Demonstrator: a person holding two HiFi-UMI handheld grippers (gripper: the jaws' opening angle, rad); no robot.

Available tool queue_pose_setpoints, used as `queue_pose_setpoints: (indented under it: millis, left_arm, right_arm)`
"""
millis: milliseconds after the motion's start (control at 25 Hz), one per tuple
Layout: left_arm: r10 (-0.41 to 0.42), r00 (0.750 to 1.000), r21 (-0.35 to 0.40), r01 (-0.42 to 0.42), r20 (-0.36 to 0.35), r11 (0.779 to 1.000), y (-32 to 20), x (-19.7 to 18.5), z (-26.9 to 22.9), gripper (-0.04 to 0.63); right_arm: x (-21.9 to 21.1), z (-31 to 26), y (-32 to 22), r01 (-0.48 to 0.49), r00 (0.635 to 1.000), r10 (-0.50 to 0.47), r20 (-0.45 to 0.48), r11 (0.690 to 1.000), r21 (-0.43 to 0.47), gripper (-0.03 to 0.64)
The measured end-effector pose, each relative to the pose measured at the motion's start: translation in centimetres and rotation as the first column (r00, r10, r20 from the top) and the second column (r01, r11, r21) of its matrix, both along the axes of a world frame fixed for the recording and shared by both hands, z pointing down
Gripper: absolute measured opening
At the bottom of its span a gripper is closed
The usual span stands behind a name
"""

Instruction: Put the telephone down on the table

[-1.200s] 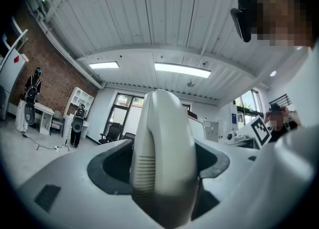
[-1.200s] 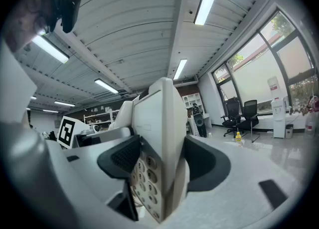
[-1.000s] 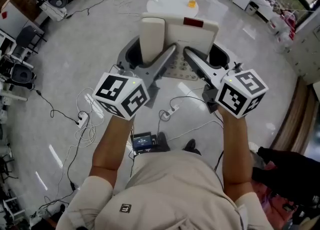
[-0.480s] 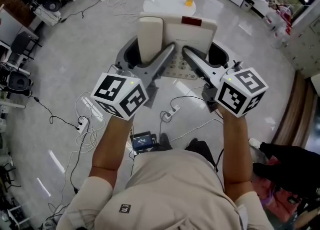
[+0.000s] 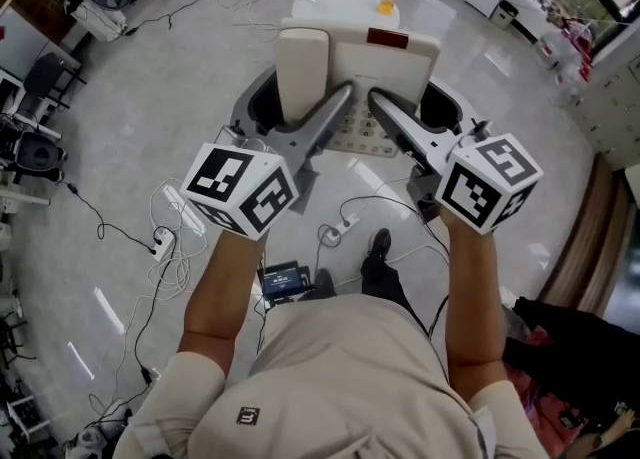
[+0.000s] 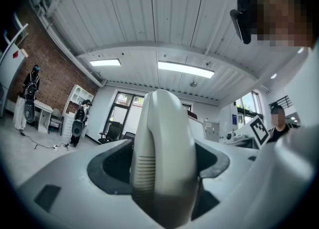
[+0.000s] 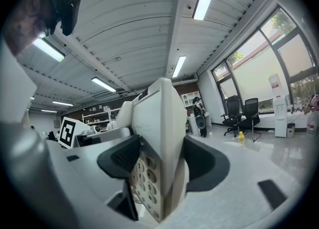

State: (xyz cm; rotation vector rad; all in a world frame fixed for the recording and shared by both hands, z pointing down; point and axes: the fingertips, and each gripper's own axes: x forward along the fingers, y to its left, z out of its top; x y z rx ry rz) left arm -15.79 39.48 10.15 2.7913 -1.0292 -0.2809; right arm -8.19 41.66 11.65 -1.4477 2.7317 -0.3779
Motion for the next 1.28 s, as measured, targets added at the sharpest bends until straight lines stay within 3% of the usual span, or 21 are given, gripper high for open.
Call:
queue_pose_setpoints:
  millis: [840,1040,1280]
  left_arm:
    - [-0.209,0.977,-0.004,0.210,0.047,0.978,-13.6,10.4,-0.8,0.353]
    - [-0.223,0.973,0.000,0.224,0.063,0.975,-14.2,9.8,0.2,0.351]
    - [-0.231,0.968,0.000,0.232,0.093,0.973,-17.9,17.0,-0.9,0.352]
  right_arm:
    - [10.6,-0.5,-15.2,0.215,0.975,-0.215,0.050,0.977,0.001,0.262]
    - [10.0,0.7,-15.9,0.230,0.971,-0.230,0.066,0.973,0.005,0.262]
    - [17.2,-0.2,-19.7,0.237,0.967,-0.236,0.096,0.971,0.002,0.262]
